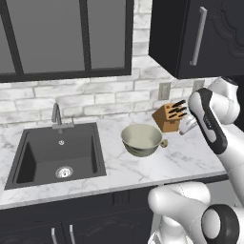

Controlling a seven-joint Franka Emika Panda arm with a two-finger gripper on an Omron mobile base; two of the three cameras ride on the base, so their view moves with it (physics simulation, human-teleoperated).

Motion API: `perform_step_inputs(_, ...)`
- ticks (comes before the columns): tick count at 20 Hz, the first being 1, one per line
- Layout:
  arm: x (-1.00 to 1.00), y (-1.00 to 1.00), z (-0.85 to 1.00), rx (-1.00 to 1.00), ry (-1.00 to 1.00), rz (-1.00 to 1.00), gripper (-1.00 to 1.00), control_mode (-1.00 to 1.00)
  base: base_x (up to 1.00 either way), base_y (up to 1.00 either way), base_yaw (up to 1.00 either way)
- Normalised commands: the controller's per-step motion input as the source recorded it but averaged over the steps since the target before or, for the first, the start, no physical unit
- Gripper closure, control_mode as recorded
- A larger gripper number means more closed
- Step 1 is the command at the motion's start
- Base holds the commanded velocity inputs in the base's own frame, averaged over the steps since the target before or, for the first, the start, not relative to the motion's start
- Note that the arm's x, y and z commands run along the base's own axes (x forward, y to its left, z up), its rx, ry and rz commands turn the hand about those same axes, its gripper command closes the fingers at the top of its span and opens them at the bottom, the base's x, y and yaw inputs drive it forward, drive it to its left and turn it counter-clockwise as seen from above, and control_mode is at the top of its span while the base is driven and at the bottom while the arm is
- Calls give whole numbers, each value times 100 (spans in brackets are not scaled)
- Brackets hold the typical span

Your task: Gather the eggs and milk located in the vicinity of the sink area and place them right next to the bowl.

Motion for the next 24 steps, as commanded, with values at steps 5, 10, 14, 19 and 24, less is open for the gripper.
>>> perform_step_inputs(5, 0, -24, -24, 0, -11, 22, -100, -100, 0, 0, 0)
perform_step_inputs(10, 0, -11, -10, -1, -19, 22, -100, -100, 0, 0, 0)
perform_step_inputs(14, 0, -1, -8, -7, -10, 25, -100, -100, 0, 0, 0)
perform_step_inputs(19, 0, -4, -10, -2, 0, 21, -100, -100, 0, 0, 0)
perform_step_inputs(24, 0, -8, -12, 0, 0, 22, -100, -100, 0, 0, 0)
